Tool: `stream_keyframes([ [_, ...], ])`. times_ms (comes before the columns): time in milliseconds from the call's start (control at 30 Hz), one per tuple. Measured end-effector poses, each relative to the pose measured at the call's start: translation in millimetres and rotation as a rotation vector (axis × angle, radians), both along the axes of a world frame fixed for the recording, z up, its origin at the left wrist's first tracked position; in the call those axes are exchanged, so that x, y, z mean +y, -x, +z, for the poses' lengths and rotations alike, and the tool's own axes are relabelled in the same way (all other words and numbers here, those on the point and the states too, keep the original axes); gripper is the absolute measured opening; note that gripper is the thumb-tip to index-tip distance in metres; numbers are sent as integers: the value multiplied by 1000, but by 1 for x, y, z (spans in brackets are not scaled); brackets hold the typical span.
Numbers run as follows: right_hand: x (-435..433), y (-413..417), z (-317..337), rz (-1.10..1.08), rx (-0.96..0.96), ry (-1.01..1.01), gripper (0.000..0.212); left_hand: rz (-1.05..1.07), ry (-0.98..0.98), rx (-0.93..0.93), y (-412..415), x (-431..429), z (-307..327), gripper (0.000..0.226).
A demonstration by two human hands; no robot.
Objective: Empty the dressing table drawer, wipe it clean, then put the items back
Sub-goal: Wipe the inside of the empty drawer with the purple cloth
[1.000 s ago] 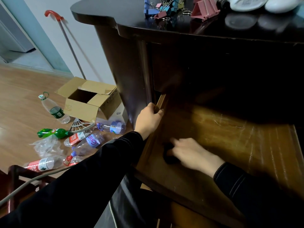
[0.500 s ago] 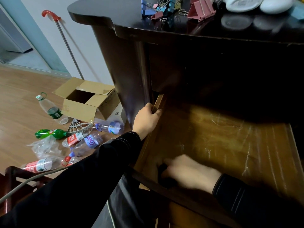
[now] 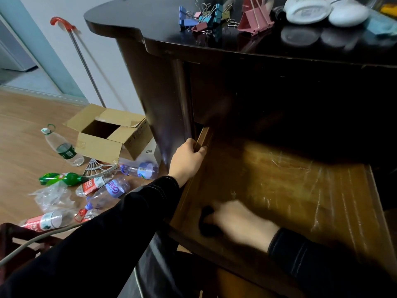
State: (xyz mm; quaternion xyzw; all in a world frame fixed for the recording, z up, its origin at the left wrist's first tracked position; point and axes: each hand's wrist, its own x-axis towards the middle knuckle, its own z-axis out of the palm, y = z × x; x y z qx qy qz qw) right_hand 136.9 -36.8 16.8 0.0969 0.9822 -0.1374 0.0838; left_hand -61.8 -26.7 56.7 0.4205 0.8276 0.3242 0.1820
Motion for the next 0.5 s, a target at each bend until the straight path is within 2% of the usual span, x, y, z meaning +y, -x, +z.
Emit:
stream_keyframes([
  [67, -5, -3, -3, 122, -57, 82, 43, 1, -1, 0, 0, 0, -1, 28],
  [100, 4, -1, -5, 102, -63, 64, 49, 5, -3, 1, 1, 0, -1, 28],
  [233, 62, 8, -3, -315, 19, -79, 58, 13, -10, 0, 1, 1, -1, 30],
  [300, 73, 3, 0, -435, 40, -115, 57, 17, -10, -7, 1, 1, -1, 31],
  [367, 59, -3, 2, -369, 11, -93, 59, 22, -13, -6, 1, 0, -2, 30],
  [500, 9, -23, -6, 25, -83, 41, 60, 20, -20, 4, 1, 2, -3, 30],
])
